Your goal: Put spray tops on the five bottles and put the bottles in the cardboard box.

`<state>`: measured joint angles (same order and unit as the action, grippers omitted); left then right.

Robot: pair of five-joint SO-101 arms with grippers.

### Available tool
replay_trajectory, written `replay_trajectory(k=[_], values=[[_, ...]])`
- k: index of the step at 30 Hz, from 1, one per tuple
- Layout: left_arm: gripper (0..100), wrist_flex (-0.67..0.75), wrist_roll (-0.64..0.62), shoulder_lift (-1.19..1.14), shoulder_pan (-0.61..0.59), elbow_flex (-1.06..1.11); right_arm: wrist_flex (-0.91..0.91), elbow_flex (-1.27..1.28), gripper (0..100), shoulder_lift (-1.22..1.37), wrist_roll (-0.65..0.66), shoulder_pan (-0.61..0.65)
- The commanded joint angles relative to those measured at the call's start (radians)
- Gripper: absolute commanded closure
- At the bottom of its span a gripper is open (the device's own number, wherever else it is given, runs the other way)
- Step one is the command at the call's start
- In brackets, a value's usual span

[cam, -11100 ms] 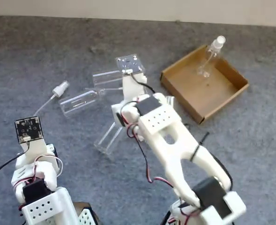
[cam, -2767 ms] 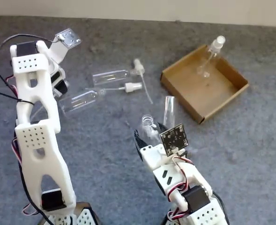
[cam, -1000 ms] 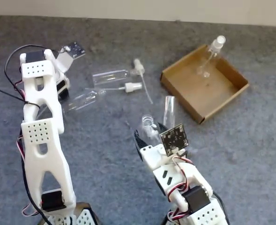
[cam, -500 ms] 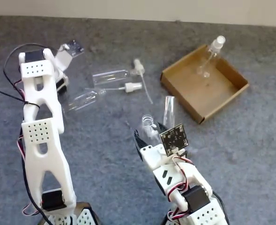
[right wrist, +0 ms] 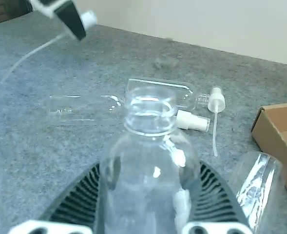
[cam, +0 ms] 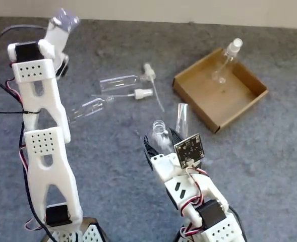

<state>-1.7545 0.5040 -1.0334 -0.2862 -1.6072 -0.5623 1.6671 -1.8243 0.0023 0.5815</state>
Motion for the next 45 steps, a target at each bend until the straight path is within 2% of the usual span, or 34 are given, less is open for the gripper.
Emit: replay_trajectory(k=[1, 4, 6, 15, 18, 23, 45], values=[[99, -0.011, -0.322, 0.148, 0.093, -0.051, 0.028, 0.157, 90.6, -0.013, -0.008, 0.008], [99, -0.011, -0.446, 0.225, 0.156, -0.051, 0.03, 0.157, 90.6, -0.013, -0.008, 0.004], [100, -0.012, -0.48, 0.283, 0.2, -0.051, 0.031, 0.157, 90.6, -0.013, -0.008, 0.004], [100, -0.014, -0.491, 0.51, 0.472, -0.044, 0.079, 0.157, 90.6, -0.013, -0.005, -0.001], [100, -0.014, -0.499, 0.561, 0.556, -0.044, 0.088, 0.157, 90.6, -0.015, -0.008, -0.067], [100, -0.014, -0.615, 0.638, 0.674, -0.044, 0.14, 0.157, 90.6, -0.015, -0.009, -0.163], [100, -0.014, -0.628, 0.906, 0.906, -0.042, 0.137, 0.157, 90.6, -0.008, -0.009, -0.166]])
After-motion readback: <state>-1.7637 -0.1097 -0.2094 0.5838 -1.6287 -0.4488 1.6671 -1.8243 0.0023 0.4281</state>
